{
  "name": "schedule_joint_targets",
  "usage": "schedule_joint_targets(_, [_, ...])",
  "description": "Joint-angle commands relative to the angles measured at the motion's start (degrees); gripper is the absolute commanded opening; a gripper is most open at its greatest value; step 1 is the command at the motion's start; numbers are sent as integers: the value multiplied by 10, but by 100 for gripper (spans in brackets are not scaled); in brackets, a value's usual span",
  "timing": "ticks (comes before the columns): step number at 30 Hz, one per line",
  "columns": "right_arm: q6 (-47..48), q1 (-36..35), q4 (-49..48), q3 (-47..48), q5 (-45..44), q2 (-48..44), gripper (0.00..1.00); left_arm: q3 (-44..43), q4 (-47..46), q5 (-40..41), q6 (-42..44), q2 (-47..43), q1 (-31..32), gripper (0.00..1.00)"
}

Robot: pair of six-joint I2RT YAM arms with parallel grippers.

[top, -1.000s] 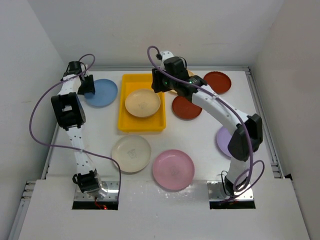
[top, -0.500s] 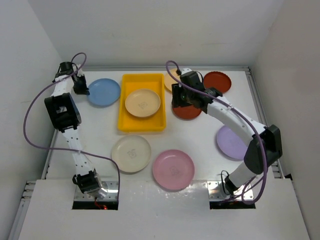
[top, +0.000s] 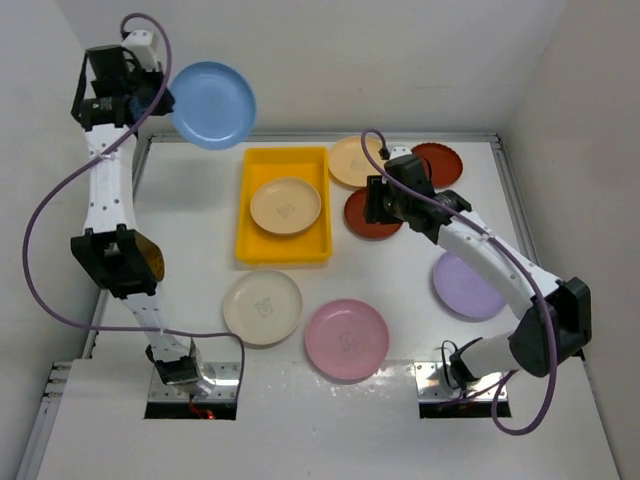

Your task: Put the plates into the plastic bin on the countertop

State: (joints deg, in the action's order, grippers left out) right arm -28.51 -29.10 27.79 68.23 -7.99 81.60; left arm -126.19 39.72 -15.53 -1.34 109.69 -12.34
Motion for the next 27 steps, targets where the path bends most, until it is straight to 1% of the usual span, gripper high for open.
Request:
schedule_joint_targets(1, [-9,0,-22,-12,-17,-31,48,52,19,-49,-2,22,49,0])
schedule_joint_targets(2, [-11,0,-20,-13,-20,-37,48,65,19,-40,-2,27,75,0])
schedule_joint_targets(5, [-8,1,-8,-19,-33,-54,48,99,19,-50,-2,45,107,0])
schedule_joint_targets(7, [-9,0,-2,-24,-45,-60,48,99,19,-67,-10,58,112,0])
schedule_joint_targets(10, [-12,1,8,-38,-55,-75,48,99,19,-67,-10,71,129,0])
schedule_joint_targets(13, [-17,2,13,-51,-62,-87,48,125,19,-73,-10,76,139,0])
schedule_joint_targets(17, [-23,2,11,-57,-62,-88,48,175,19,-73,12,88,150,0])
schedule_joint_targets(19, [-23,2,11,-51,-60,-82,48,181,19,-79,17,88,150,0])
schedule_joint_targets(20, [-19,2,10,-48,-58,-82,48,186,19,-86,17,88,155,4])
schedule_joint_targets(22, [-17,0,13,-41,-58,-74,48,186,19,-78,22,94,160,9])
schedule_joint_targets(23, [-15,2,15,-40,-60,-75,48,192,19,-78,22,94,166,14])
schedule_joint_targets(25, [-15,2,16,-35,-55,-72,48,192,19,-71,29,99,171,19])
schedule_joint_targets(26, [-15,2,18,-32,-55,-70,48,198,25,-71,34,99,171,25])
schedule_joint_targets(27, [-14,1,20,-31,-54,-67,48,198,25,-71,40,99,176,27])
